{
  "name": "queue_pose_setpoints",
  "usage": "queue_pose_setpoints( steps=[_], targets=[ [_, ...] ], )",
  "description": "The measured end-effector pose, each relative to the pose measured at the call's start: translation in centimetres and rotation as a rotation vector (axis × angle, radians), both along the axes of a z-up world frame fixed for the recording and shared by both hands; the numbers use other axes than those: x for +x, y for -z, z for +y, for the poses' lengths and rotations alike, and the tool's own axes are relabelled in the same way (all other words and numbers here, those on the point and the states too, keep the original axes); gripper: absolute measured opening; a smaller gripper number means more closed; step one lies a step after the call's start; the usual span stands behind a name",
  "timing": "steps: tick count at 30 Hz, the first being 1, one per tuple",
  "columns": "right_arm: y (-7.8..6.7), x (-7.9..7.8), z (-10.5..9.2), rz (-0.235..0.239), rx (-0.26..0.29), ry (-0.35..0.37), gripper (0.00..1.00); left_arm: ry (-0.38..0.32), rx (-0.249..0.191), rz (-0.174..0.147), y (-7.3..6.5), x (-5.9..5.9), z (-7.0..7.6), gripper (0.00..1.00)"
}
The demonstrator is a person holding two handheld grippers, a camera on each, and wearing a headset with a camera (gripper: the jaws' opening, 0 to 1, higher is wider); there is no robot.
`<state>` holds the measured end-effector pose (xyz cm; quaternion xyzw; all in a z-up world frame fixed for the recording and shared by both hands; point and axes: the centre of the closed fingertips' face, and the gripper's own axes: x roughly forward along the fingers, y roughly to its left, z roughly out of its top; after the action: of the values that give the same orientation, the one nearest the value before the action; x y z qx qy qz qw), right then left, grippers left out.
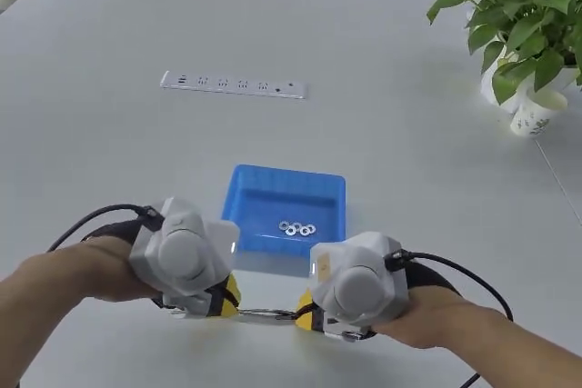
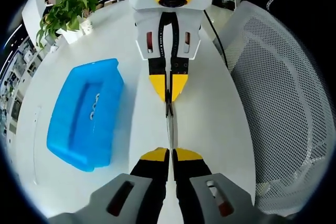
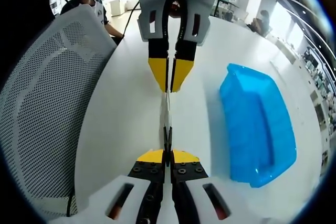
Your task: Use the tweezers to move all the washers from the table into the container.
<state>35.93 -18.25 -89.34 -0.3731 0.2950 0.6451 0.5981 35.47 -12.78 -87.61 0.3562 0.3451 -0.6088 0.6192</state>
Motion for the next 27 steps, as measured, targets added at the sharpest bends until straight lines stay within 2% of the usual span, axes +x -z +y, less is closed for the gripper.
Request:
queue_pose_setpoints(
  steps=[24,27],
  targets=[
    [-0.12,-0.26,0.04,-0.010,-0.012,-0.013,0.10,-0.003,0.008,0.010,0.80,-0.26,0.33,0.07],
    [-0.17,-0.23,0.01,-0.015,-0.012,-0.013,0.13,-0.011,0.006,-0.001,0.63,-0.04,0.46,0.09]
  ],
)
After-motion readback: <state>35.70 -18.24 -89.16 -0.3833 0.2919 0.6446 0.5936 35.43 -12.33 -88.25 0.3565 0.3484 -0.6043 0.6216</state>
